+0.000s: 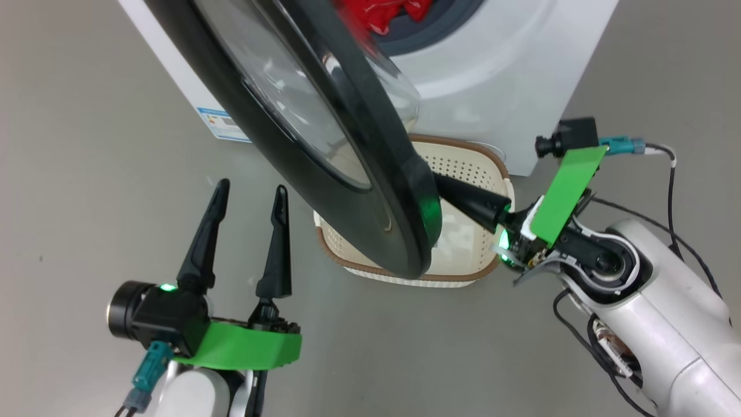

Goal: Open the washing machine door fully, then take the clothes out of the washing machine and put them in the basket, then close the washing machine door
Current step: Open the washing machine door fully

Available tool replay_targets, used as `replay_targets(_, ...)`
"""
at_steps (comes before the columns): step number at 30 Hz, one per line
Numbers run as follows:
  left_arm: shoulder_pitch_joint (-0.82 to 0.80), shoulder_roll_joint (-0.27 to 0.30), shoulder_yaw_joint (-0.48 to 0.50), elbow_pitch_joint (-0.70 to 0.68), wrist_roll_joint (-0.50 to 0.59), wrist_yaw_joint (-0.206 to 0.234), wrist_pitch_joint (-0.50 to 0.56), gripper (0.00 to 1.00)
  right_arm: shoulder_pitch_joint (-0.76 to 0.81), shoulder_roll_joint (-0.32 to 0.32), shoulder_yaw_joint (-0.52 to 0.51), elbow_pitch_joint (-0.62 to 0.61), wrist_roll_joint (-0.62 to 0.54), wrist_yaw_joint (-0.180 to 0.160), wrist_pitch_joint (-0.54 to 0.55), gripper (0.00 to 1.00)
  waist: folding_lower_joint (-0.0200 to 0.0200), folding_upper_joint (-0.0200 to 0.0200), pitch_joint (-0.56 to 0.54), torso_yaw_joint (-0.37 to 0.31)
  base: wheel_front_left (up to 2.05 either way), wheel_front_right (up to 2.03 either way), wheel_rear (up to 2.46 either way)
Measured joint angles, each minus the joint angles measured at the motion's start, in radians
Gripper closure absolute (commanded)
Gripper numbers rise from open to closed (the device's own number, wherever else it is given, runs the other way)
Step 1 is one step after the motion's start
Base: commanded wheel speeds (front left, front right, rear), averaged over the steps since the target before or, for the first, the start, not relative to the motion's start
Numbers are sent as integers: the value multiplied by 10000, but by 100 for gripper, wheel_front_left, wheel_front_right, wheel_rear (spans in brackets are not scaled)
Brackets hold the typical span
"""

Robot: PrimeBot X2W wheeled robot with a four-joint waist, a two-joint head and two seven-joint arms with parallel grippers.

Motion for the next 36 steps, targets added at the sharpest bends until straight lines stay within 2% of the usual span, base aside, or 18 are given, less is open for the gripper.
replay_targets(21,638,2,-56,314,-94,59,0,0,160,-1289,2518,-1085,1870,-2,-1383,100,0,0,-744,1216,0,0,0)
replay_targets(36,849,2,-128,447,-286,148,0,0,-280,-1822,4103,-1542,2955,-2,-2339,100,0,0,-1064,2213,0,0,0)
